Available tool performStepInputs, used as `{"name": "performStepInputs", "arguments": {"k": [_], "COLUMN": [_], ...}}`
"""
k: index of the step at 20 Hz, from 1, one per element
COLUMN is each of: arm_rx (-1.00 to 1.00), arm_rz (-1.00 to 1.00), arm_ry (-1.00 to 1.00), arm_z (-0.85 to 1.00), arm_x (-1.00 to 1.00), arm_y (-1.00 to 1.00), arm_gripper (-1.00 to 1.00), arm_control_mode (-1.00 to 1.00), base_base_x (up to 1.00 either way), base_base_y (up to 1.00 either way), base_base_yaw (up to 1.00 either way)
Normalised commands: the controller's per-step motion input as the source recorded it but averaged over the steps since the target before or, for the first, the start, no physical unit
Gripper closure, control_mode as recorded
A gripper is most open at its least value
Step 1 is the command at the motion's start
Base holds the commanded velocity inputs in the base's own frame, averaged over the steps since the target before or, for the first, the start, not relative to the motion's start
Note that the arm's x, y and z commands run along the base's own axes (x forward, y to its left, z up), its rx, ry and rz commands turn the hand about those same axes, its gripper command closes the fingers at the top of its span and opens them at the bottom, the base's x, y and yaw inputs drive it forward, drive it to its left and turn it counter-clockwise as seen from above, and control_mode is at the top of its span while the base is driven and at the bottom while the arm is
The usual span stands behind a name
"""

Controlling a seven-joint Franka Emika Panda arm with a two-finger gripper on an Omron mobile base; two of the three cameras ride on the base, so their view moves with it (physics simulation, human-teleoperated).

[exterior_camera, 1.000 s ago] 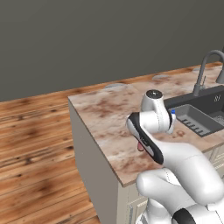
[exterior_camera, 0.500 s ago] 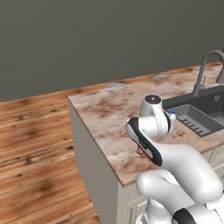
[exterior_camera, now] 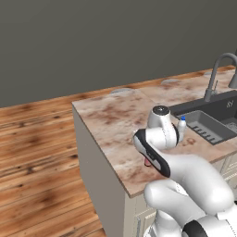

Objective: Move the drinks to the dining counter.

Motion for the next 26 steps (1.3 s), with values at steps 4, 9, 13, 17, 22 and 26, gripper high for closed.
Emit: {"name": "performStepInputs", "arguments": {"k": [4, 9, 13, 17, 22, 26], "arm_rx": [0.00, 0.00, 0.00, 0.00, 0.00, 0.00], "arm_rz": [0.00, 0.00, 0.00, 0.00, 0.00, 0.00], "arm_ry": [0.00, 0.00, 0.00, 0.00, 0.00, -0.01], "arm_z": [-0.19, -0.19, -0.21, -0.23, -0.25, -0.03], "arm_x": [0.00, 0.00, 0.00, 0.00, 0.00, -0.01], "arm_y": [0.00, 0.00, 0.00, 0.00, 0.00, -0.03], "arm_gripper": [1.00, 1.00, 1.00, 1.00, -1.00, -1.00], "arm_control_mode": [-1.00, -1.00, -1.00, -1.00, -1.00, -1.00], "base_base_x": [0.00, 0.00, 0.00, 0.00, 0.00, 0.00], "base_base_y": [0.00, 0.00, 0.00, 0.00, 0.00, 0.00], "base_base_yaw": [0.00, 0.00, 0.00, 0.00, 0.00, 0.00]}}
